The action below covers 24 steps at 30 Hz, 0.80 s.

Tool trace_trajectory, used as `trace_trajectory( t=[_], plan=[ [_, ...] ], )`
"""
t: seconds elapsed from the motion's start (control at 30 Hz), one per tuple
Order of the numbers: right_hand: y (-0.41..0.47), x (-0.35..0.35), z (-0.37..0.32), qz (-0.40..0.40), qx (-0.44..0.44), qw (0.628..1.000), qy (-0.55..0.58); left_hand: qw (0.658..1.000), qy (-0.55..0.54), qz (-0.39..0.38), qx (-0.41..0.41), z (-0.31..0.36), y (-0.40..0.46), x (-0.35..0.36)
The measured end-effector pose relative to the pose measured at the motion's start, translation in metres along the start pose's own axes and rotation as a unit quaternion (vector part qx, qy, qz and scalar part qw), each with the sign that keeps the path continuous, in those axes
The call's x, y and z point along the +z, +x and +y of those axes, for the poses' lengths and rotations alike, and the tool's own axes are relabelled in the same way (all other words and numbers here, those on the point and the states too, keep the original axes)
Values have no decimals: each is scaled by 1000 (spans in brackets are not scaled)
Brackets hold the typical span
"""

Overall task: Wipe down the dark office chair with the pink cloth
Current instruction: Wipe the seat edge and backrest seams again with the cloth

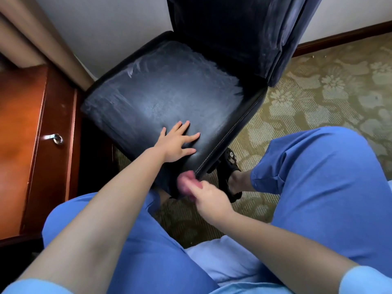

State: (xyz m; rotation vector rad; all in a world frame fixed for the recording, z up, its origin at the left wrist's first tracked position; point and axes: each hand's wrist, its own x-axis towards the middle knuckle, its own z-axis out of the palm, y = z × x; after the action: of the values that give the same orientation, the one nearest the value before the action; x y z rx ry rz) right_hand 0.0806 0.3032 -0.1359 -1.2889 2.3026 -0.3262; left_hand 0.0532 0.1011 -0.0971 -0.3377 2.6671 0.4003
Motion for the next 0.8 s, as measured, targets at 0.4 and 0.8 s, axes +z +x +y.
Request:
trace_trajectory(
  t=[0.4, 0.8],
  plan=[
    [21, -58, 82, 80, -29, 979, -184, 1000, 4, 1, -11, 4, 2, 2],
    [17, -30, 56, 65, -183, 961, -199, 1000, 6, -9, -18, 5, 1, -4]
  ],
)
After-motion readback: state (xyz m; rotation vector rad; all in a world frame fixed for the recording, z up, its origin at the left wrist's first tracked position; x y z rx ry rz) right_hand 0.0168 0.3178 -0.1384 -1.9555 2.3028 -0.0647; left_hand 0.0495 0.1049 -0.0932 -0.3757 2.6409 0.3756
